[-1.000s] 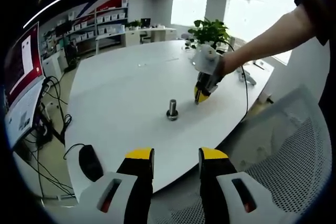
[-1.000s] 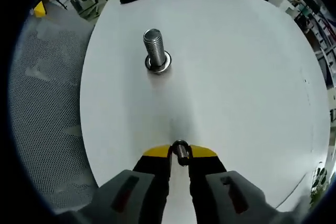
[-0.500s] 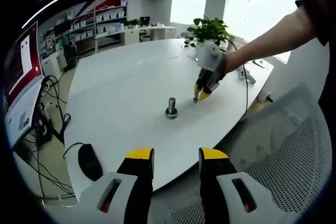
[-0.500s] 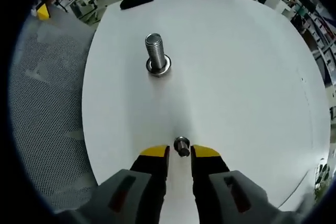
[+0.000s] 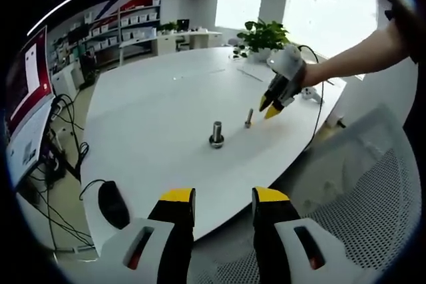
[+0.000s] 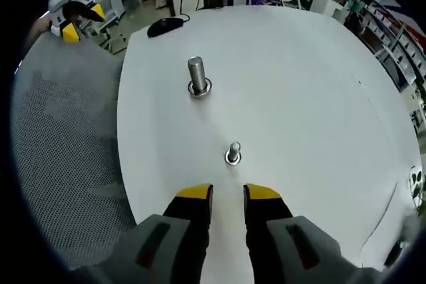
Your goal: Place the washer onto the threaded stud by aligning its center hole with the stud, sliding it down to the base, and recovering from edge contact or off-axis alignment until the washer reaches the visible bottom stop.
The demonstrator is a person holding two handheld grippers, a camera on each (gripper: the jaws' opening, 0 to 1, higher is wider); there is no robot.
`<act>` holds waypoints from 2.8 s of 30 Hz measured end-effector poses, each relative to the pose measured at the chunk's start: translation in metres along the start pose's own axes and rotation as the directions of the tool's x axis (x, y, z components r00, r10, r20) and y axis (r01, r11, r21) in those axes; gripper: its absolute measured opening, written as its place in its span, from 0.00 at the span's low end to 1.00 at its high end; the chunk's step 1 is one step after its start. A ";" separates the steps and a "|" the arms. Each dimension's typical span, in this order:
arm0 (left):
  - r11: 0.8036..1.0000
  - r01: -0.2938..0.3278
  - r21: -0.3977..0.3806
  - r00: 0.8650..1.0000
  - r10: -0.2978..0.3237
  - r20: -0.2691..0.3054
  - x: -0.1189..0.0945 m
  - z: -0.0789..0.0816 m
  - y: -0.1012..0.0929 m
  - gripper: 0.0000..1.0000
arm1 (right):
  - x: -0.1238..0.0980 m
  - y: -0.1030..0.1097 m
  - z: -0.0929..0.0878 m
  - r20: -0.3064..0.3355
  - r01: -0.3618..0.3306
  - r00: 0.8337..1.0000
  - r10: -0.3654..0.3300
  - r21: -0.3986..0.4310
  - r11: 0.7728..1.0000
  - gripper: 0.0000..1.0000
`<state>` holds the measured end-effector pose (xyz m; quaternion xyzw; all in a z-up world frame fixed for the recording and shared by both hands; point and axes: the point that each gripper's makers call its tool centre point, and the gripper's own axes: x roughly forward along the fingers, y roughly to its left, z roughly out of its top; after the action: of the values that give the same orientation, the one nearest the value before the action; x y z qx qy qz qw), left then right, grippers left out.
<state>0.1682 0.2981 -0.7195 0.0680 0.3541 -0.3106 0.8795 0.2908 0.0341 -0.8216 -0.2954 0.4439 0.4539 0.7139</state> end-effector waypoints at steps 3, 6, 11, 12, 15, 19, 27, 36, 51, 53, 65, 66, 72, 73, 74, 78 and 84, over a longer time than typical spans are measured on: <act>1.000 -0.001 0.001 1.000 0.001 -0.004 0.000 -0.001 0.000 0.32 | -0.007 -0.001 -0.001 0.036 0.022 0.999 -0.024 0.048 0.999 0.21; 1.000 -0.003 -0.003 1.000 0.003 -0.001 0.000 0.000 0.001 0.32 | -0.013 0.000 0.003 0.089 0.036 0.995 -0.046 0.110 0.993 0.21; 1.000 0.000 0.000 1.000 0.000 -0.008 0.000 -0.001 0.000 0.32 | -0.023 0.007 0.010 0.139 0.058 0.987 -0.082 0.168 0.984 0.22; 1.000 0.000 0.001 1.000 0.000 -0.010 0.000 -0.001 0.001 0.32 | -0.023 0.009 0.011 0.141 0.064 0.986 -0.087 0.162 0.985 0.22; 1.000 0.001 0.000 1.000 -0.001 -0.011 0.000 -0.001 0.000 0.32 | -0.024 0.016 0.013 0.156 0.062 0.984 -0.088 0.165 0.984 0.22; 1.000 -0.001 0.000 1.000 0.001 -0.006 0.000 0.000 0.000 0.32 | -0.031 0.022 0.020 0.196 0.072 0.974 -0.110 0.188 0.980 0.22; 1.000 -0.005 0.002 1.000 0.005 0.012 -0.001 0.003 0.001 0.32 | -0.040 0.025 0.023 0.244 0.077 0.956 -0.164 0.330 0.941 0.22; 1.000 -0.010 0.002 0.999 0.010 0.035 -0.002 0.007 0.002 0.32 | -0.066 0.034 0.038 0.305 0.081 0.923 -0.234 0.441 0.894 0.23; 1.000 -0.010 -0.003 0.999 0.010 0.037 -0.002 0.007 0.001 0.32 | -0.112 0.058 0.032 0.347 0.089 0.877 -0.331 0.561 0.823 0.27; 1.000 -0.010 -0.004 0.999 0.010 0.042 -0.002 0.008 0.001 0.32 | -0.114 0.064 0.031 0.346 0.079 0.879 -0.328 0.574 0.815 0.28; 1.000 -0.010 -0.011 0.999 0.010 0.043 -0.003 0.009 0.001 0.32 | -0.126 0.085 0.019 0.328 0.066 0.881 -0.341 0.629 0.774 0.29; 1.000 -0.010 -0.010 0.999 0.010 0.043 -0.003 0.009 0.001 0.32 | -0.125 0.086 0.017 0.324 0.066 0.883 -0.339 0.631 0.773 0.29; 1.000 -0.009 -0.012 0.999 0.009 0.048 -0.003 0.010 0.000 0.32 | -0.130 0.089 0.003 0.296 0.095 0.883 -0.364 0.647 0.756 0.31; 1.000 -0.010 -0.012 0.999 0.011 0.049 -0.003 0.010 0.001 0.32 | -0.130 0.089 0.001 0.290 0.097 0.884 -0.367 0.653 0.751 0.31; 1.000 -0.012 -0.013 0.999 0.013 0.052 -0.003 0.011 0.001 0.32 | -0.129 0.090 -0.001 0.285 0.099 0.885 -0.369 0.658 0.747 0.31; 1.000 -0.016 -0.015 0.998 0.016 0.059 -0.004 0.012 0.002 0.32 | -0.126 0.092 -0.013 0.232 0.150 0.889 -0.395 0.667 0.730 0.33; 1.000 -0.017 -0.011 0.998 0.017 0.061 -0.004 0.012 0.002 0.32 | -0.121 0.102 -0.019 0.223 0.140 0.898 -0.380 0.673 0.727 0.34</act>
<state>0.1742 0.2975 -0.7078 0.0569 0.3282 -0.3031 0.8928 0.1672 0.0138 -0.7226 -0.0095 0.3924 0.2128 0.8948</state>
